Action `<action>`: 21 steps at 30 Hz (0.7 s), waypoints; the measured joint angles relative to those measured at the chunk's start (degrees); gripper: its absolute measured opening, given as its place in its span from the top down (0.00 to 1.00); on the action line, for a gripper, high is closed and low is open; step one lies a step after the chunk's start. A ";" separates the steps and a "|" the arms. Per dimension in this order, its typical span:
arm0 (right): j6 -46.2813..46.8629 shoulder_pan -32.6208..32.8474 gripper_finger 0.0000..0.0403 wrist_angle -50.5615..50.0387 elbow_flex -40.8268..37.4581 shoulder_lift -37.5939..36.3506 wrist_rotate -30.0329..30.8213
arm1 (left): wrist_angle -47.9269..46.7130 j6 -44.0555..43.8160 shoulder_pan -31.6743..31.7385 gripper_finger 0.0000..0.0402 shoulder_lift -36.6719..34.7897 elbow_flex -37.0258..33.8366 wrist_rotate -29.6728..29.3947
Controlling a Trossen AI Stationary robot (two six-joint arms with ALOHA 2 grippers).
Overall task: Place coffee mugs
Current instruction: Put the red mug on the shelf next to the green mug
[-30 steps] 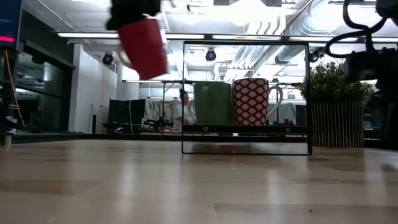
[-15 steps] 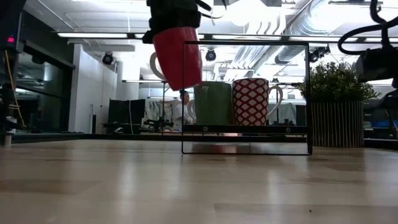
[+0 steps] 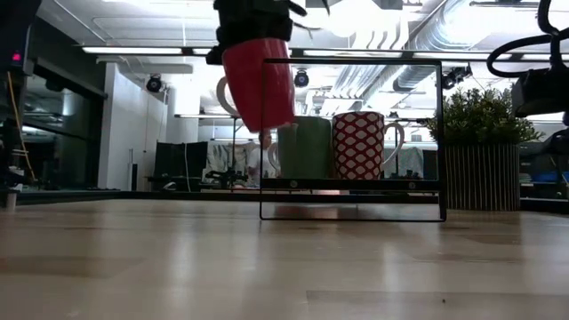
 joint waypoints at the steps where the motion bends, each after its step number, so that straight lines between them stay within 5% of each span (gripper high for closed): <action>1: -0.01 0.00 0.83 0.01 0.00 0.00 0.25 | 0.05 0.01 0.01 0.99 0.55 -0.01 0.40; 21: -0.09 0.00 0.83 0.02 0.00 0.00 0.28 | 3.68 2.17 0.20 0.99 4.38 -0.07 3.16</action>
